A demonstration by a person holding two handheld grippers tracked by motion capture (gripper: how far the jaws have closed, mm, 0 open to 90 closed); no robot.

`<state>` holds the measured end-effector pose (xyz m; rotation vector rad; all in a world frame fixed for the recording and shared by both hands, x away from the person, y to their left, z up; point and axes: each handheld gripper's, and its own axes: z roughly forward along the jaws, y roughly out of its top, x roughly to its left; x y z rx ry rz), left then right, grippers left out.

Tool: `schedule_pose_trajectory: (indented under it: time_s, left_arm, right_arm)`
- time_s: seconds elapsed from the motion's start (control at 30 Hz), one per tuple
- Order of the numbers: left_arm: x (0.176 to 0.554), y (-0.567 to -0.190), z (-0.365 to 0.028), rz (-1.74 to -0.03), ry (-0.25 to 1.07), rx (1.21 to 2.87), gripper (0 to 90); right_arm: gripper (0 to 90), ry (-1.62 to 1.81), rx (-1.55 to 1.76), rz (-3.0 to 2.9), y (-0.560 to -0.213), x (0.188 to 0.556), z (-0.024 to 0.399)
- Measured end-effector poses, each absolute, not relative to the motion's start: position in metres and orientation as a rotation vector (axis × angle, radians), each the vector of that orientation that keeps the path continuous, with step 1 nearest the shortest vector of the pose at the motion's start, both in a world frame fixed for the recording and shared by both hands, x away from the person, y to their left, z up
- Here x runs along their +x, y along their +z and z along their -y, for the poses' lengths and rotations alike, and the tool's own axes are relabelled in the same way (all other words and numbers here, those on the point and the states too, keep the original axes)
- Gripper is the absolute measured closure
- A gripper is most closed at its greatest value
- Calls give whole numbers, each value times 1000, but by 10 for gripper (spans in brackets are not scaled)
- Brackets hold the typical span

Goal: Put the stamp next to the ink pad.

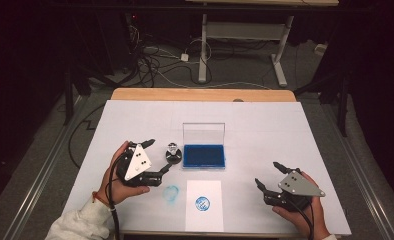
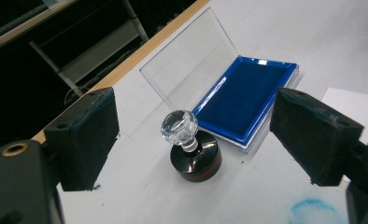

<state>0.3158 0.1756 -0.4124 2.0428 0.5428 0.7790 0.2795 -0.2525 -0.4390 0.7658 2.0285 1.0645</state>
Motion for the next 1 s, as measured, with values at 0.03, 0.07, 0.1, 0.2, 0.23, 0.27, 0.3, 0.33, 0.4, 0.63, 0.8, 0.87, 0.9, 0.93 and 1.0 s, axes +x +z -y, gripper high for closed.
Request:
schedule_pose_trajectory:
  time_s: [0.03, 0.07, 0.1, 0.2, 0.23, 0.27, 0.3, 0.33, 0.4, 0.63, 0.8, 0.87, 0.9, 0.93, 1.0]
  left_arm:
    - [315, -414, -176, -542, 776, 2049, 154]
    - [315, -415, -177, -539, 778, 2052, 154]
    - [314, -416, -178, -537, 777, 2053, 154]
    - [312, -420, -181, -540, 781, 2064, 153]
    - [311, -421, -181, -544, 779, 2068, 153]
    - [311, -422, -182, -546, 778, 2070, 153]
    - [310, -423, -183, -549, 786, 2071, 153]
    - [309, -424, -185, -554, 793, 2071, 153]
    - [308, -426, -188, -566, 795, 2074, 153]
    - [303, -434, -203, -611, 784, 2089, 153]
    - [299, -445, -208, -630, 770, 2118, 153]
    - [297, -449, -210, -636, 771, 2130, 153]
    - [296, -450, -212, -642, 768, 2132, 153]
    - [296, -451, -214, -645, 767, 2132, 153]
    - [295, -454, -217, -657, 764, 2135, 153]
  right_arm:
    - [256, 1064, 766, -2028, -439, 279, 253]
    - [256, 1064, 766, -2028, -439, 279, 252]
    - [256, 1063, 766, -2028, -439, 279, 252]
    - [254, 1063, 767, -2027, -439, 279, 252]
    - [253, 1063, 768, -2026, -439, 279, 252]
    - [252, 1063, 768, -2024, -439, 279, 252]
    - [252, 1065, 769, -2024, -439, 279, 253]
    - [252, 1066, 770, -2022, -439, 279, 253]
    - [245, 1070, 773, -2017, -439, 279, 253]
    - [197, 1060, 780, -1993, -438, 279, 253]
    - [175, 1070, 782, -1991, -438, 279, 253]
    - [171, 1080, 784, -1992, -438, 279, 253]
    - [169, 1078, 783, -1994, -439, 279, 253]
    - [169, 1080, 783, -1996, -439, 279, 253]
    - [168, 1076, 786, -1999, -440, 279, 253]
